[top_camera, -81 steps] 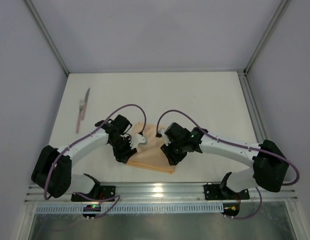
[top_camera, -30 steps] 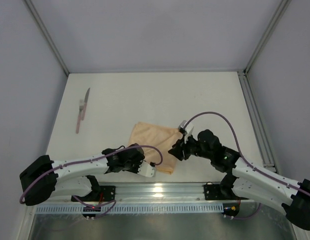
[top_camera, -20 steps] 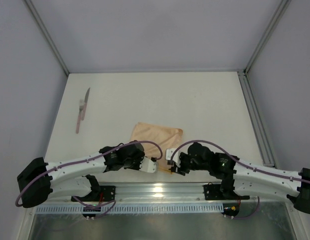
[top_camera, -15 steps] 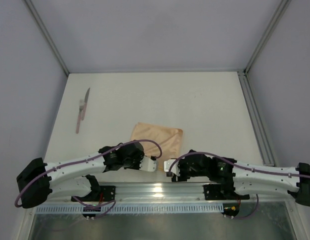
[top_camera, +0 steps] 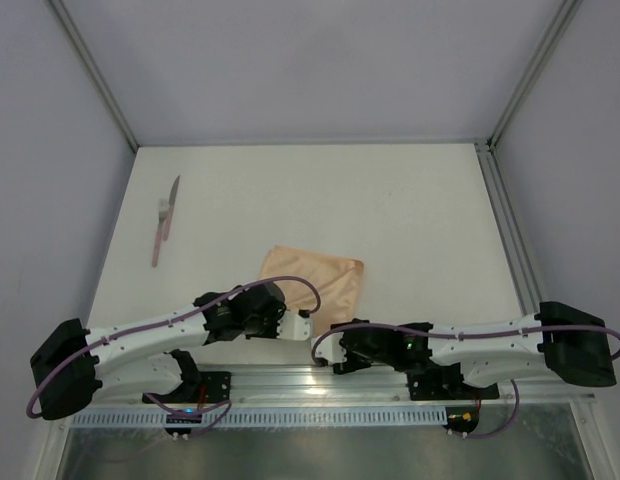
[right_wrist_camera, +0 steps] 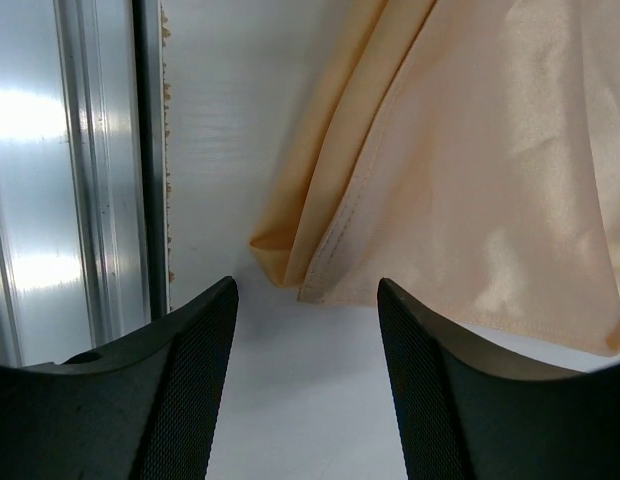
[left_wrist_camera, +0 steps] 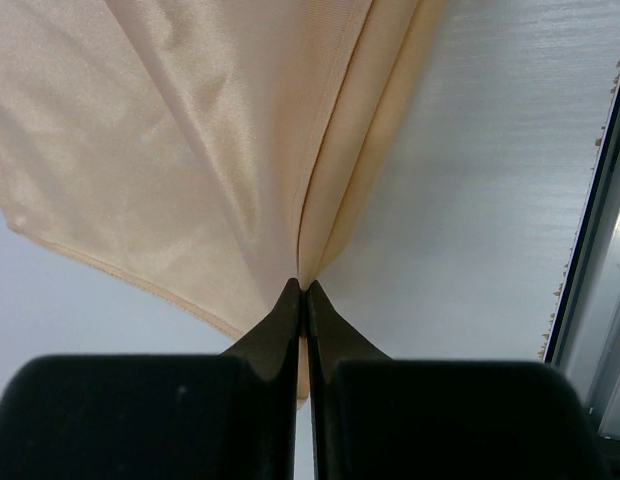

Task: Fold the napkin into a case and place the utensils inside
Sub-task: Turn over the upper triangle folded napkin at the center of the board.

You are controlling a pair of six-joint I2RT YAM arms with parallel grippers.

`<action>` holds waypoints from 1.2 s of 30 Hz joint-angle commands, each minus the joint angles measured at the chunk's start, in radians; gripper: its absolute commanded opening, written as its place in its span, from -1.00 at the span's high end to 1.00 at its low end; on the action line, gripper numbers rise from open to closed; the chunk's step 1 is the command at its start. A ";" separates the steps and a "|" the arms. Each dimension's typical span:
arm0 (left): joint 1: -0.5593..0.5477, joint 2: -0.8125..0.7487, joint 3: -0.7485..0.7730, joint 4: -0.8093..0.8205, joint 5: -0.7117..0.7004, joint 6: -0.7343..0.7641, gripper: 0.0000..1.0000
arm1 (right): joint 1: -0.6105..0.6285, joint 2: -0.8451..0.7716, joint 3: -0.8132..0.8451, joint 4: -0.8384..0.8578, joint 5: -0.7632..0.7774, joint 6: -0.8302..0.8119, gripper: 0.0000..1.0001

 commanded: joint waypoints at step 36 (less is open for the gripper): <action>0.013 -0.070 0.022 -0.039 0.069 -0.037 1.00 | 0.101 0.301 0.101 -0.059 0.194 0.020 0.35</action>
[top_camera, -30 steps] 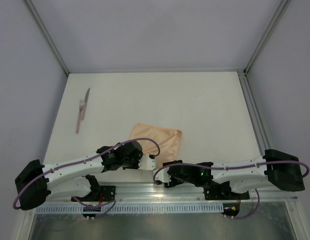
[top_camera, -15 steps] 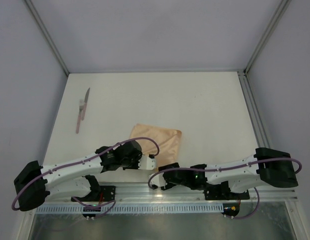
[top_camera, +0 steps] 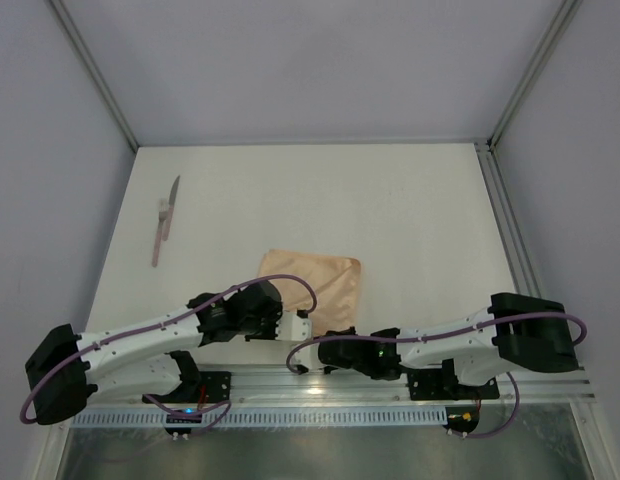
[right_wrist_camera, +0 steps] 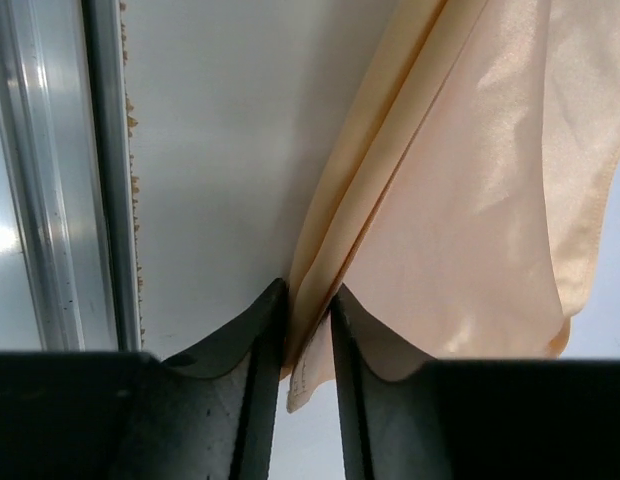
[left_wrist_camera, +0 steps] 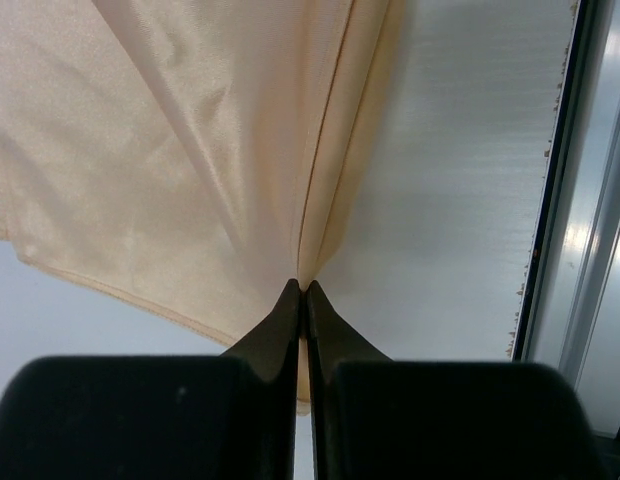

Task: Fold the napkin into a case and place the utensils inside
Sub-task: Turn over the upper triangle folded napkin at the center of the board.

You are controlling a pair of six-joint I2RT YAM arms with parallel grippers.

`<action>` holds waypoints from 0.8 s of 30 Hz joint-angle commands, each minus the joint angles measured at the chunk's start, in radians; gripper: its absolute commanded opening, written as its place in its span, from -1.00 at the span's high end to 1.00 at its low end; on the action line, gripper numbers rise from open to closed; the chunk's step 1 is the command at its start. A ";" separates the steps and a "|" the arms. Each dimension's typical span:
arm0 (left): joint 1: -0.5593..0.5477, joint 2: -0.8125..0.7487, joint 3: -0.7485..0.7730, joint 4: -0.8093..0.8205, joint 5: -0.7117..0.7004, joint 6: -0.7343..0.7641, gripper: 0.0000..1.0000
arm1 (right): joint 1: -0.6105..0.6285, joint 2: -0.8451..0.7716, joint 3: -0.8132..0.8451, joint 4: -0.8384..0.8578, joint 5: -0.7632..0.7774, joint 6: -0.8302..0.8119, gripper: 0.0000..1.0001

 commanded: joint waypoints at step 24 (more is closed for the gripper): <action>0.017 -0.111 0.248 -0.445 0.135 0.016 1.00 | -0.077 -0.308 0.220 -0.428 -0.300 0.156 0.94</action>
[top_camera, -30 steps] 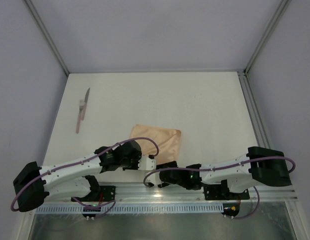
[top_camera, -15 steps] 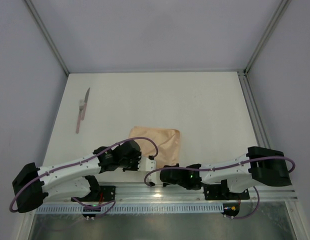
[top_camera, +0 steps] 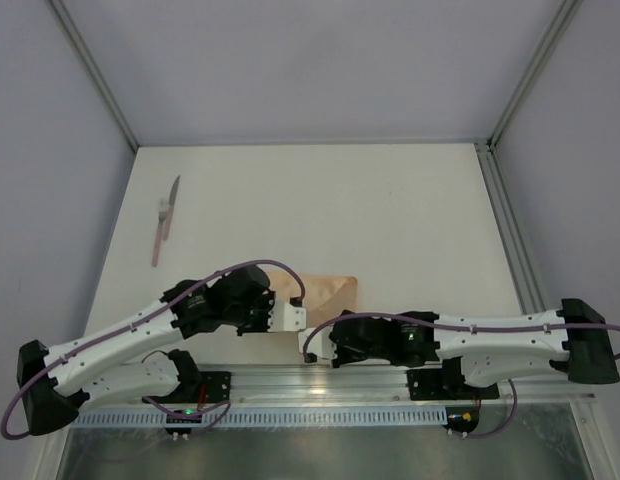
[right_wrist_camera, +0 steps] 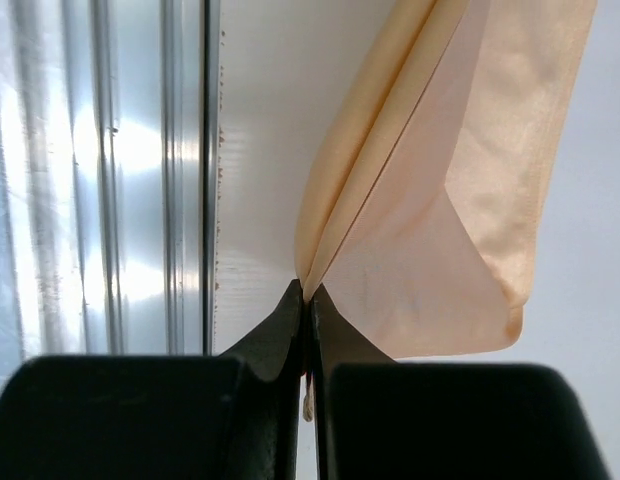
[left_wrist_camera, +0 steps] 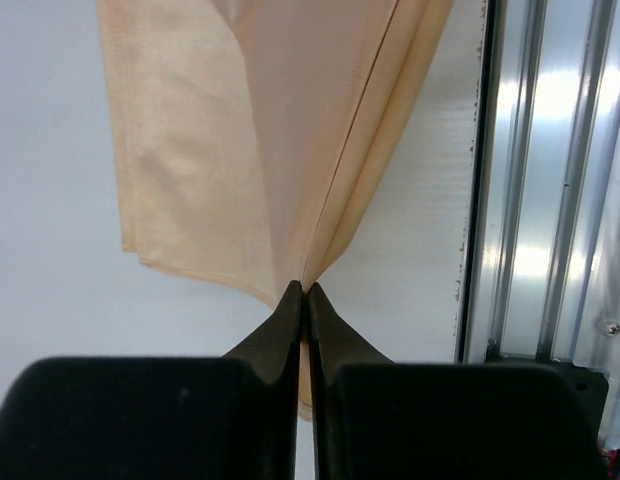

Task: Fold the napkin into a case and place the utensils inside
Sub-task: Turn over the upper triangle folded napkin at the center of the board.

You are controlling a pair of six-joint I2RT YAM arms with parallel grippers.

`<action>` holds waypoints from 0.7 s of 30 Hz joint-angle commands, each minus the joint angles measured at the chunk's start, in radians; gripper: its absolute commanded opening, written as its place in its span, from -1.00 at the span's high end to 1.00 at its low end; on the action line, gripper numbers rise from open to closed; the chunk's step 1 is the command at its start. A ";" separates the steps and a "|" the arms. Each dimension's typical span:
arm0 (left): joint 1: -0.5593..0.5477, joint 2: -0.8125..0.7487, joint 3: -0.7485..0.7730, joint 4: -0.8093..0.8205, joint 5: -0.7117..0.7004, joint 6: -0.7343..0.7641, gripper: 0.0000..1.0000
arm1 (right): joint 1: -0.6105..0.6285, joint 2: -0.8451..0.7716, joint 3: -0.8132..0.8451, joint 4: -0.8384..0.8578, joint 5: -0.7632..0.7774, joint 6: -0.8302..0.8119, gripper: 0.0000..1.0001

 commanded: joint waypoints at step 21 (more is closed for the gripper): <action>-0.001 0.012 0.383 -0.681 0.213 0.147 1.00 | -0.093 -0.022 0.464 -0.353 -0.550 0.247 0.94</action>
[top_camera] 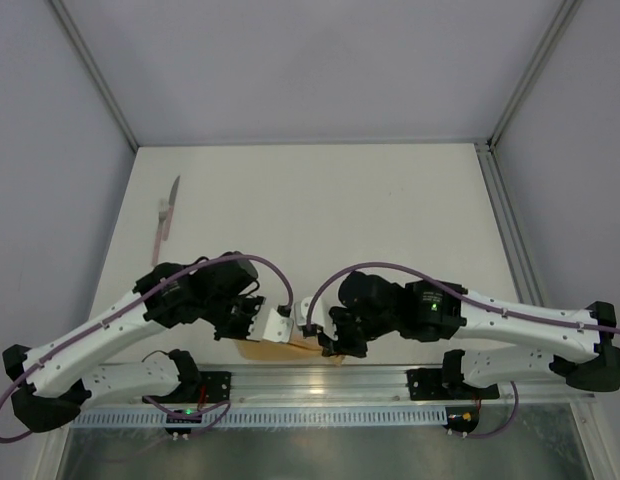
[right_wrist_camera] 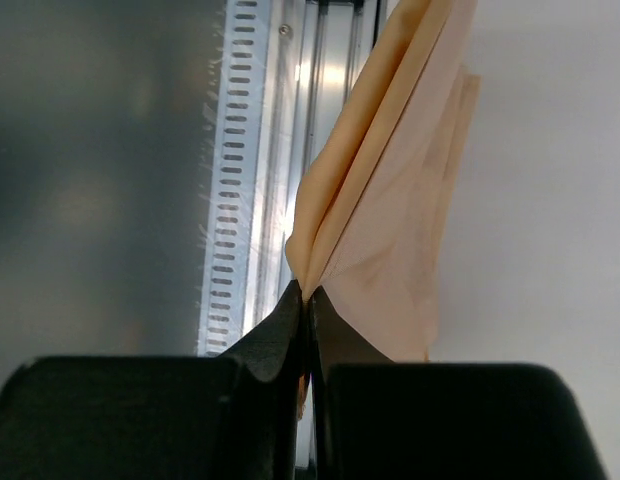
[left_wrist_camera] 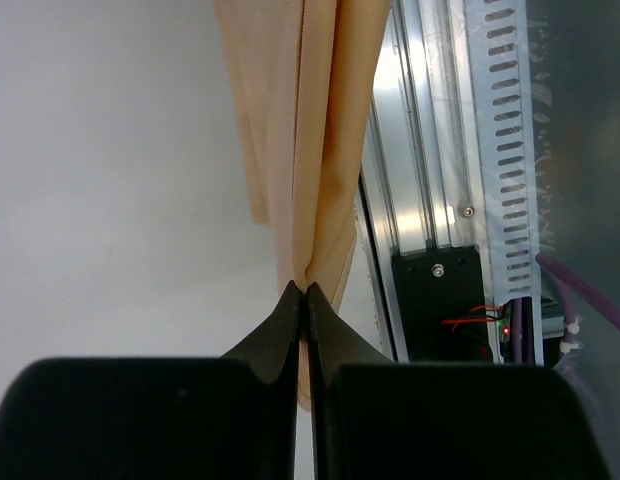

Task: Fold the napkin into a case and place the utensils inside
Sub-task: Turn over the upper triangle folded napkin at the center of the board.

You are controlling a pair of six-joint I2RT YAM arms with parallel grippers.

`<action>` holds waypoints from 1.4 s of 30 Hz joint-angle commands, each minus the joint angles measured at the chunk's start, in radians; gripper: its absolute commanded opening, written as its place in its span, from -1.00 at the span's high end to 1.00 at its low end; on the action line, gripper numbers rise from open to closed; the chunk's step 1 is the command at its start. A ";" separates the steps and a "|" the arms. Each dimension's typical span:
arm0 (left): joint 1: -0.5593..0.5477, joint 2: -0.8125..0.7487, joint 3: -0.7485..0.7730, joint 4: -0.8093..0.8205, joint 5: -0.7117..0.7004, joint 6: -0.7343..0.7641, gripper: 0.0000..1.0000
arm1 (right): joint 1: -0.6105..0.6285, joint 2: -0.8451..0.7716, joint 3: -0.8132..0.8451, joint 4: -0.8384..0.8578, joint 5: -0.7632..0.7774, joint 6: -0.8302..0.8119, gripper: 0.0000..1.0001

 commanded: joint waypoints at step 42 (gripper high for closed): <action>0.395 0.665 0.313 -0.399 0.306 0.391 1.00 | -0.725 0.158 -0.222 0.136 -0.633 0.146 0.94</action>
